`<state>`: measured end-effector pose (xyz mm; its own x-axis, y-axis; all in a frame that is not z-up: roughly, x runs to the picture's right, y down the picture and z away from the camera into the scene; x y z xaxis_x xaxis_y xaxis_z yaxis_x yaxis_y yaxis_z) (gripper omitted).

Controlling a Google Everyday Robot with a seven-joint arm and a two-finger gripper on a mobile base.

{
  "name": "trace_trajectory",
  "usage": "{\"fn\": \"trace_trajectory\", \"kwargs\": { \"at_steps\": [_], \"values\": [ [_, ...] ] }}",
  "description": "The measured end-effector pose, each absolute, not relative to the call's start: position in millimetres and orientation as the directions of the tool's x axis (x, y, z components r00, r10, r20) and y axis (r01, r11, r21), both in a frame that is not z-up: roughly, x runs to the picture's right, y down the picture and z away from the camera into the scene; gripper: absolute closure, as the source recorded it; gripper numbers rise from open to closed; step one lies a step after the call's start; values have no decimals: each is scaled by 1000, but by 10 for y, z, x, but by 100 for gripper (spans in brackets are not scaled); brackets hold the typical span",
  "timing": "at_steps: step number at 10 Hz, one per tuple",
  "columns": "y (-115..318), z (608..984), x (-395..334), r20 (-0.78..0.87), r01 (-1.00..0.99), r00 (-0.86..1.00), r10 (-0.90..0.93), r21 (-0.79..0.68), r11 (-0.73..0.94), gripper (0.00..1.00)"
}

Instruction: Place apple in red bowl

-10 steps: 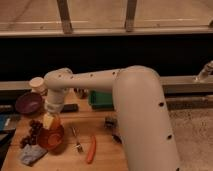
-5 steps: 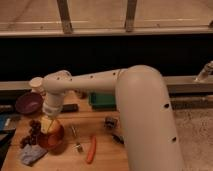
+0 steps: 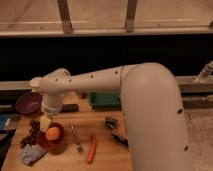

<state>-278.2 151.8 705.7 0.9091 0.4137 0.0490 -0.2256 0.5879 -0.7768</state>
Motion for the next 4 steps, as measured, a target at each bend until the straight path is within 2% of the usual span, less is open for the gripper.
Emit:
{"fn": "trace_trajectory", "kwargs": {
  "at_steps": [2, 4],
  "values": [
    [1118, 7020, -2565, 83, -320, 874, 478, -642, 696, 38],
    [912, 6988, -2418, 115, -367, 849, 516, -574, 732, 38]
  ]
}}
